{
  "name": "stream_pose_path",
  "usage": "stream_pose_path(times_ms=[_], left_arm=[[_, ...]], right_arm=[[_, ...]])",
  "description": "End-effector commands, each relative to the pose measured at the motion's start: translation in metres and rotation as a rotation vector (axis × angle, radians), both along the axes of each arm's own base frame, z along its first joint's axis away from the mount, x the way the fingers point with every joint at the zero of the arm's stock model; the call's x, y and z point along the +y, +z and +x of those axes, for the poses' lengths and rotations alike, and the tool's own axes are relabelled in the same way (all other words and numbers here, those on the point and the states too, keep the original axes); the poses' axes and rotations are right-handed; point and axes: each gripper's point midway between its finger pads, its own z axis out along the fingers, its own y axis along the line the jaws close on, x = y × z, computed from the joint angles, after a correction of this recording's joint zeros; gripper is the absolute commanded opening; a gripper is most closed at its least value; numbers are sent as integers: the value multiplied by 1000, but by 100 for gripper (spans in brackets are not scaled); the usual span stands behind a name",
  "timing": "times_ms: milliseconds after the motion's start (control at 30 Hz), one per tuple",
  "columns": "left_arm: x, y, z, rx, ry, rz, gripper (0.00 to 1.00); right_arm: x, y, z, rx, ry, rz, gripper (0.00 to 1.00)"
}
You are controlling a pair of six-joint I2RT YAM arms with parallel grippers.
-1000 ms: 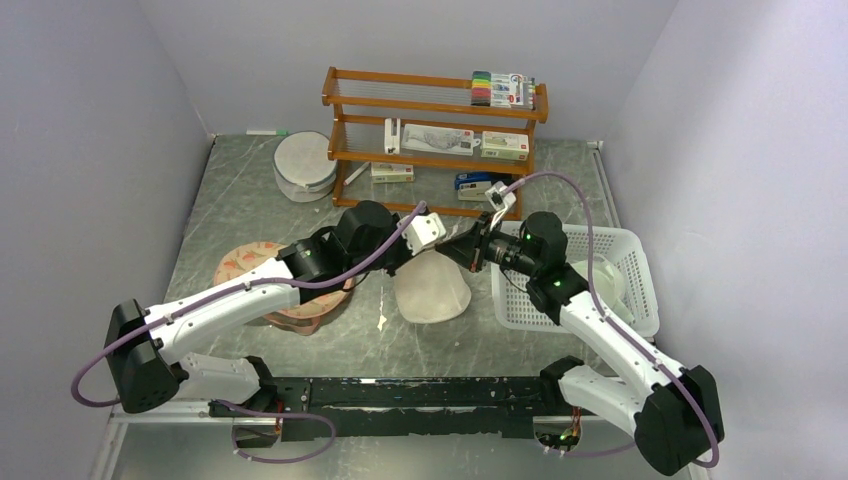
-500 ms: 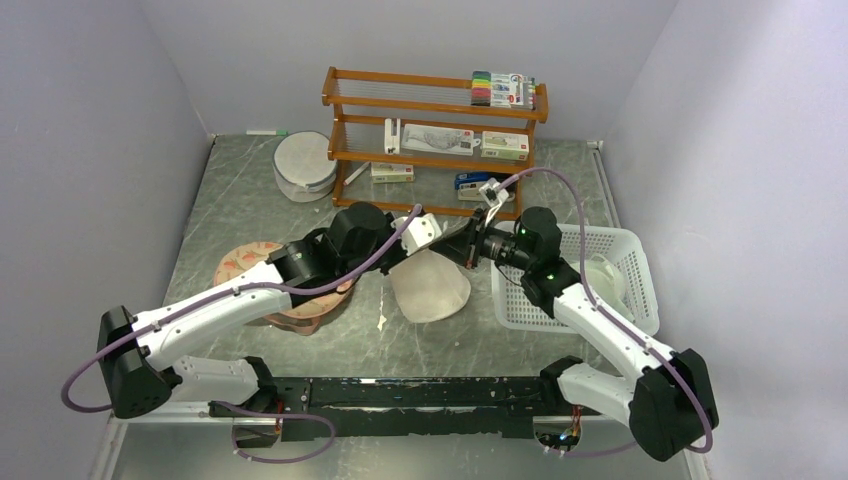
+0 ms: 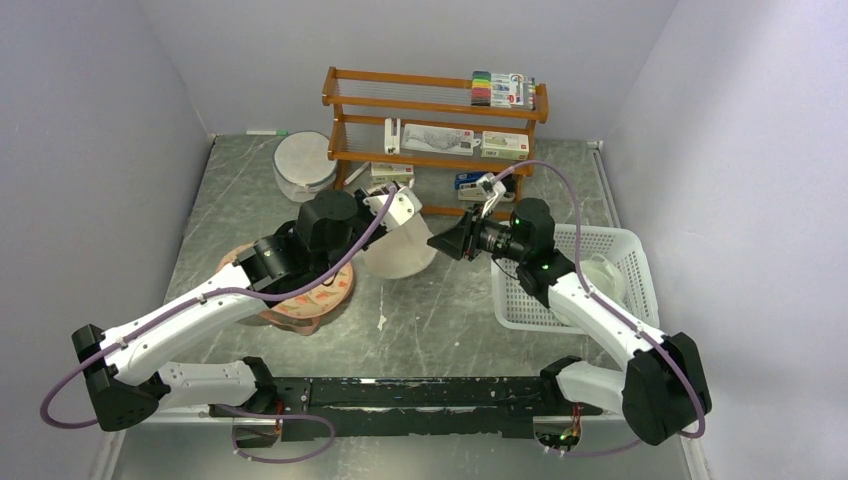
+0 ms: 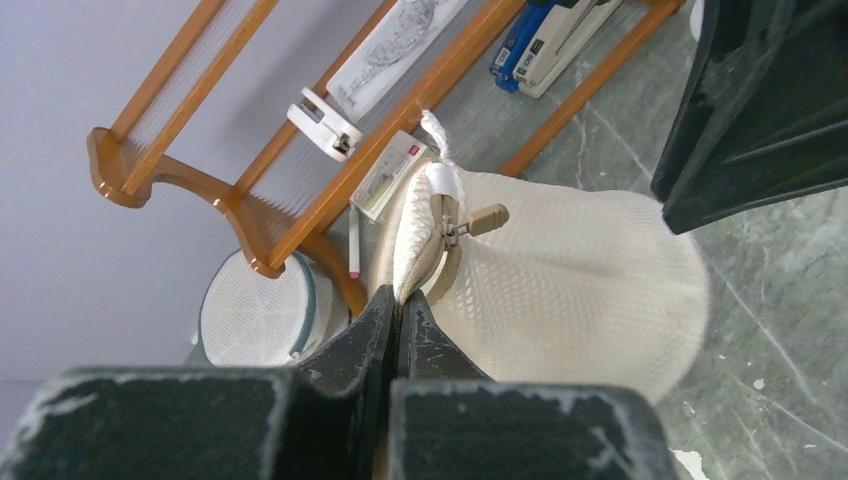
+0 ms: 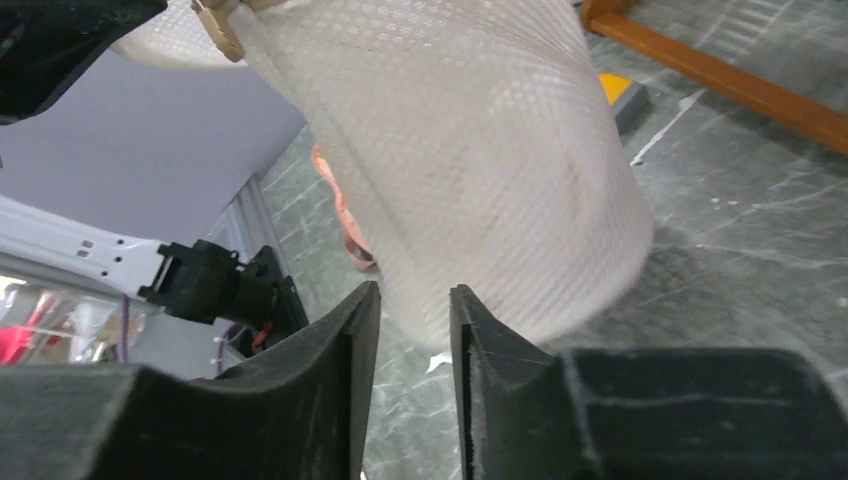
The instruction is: Unzip the laundry bag and remove the bra
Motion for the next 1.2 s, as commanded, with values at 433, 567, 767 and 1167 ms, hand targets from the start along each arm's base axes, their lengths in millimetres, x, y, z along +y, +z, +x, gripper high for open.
stream_pose_path(times_ms=[433,567,767,1167], left_arm=[[-55,-90,-28,224,-234,167,55],[-56,-58,-37,213,-327,-9,79],[-25,6,-20,135,-322,-302,96],[129,42,68,-8,248,-791,95]], right_arm=[[-55,8,25,-70,-234,-145,49],[-57,14,27,-88,-233,-173,52],[-42,10,20,-48,-173,-130,59],[10,47,8,-188,-101,-307,80]])
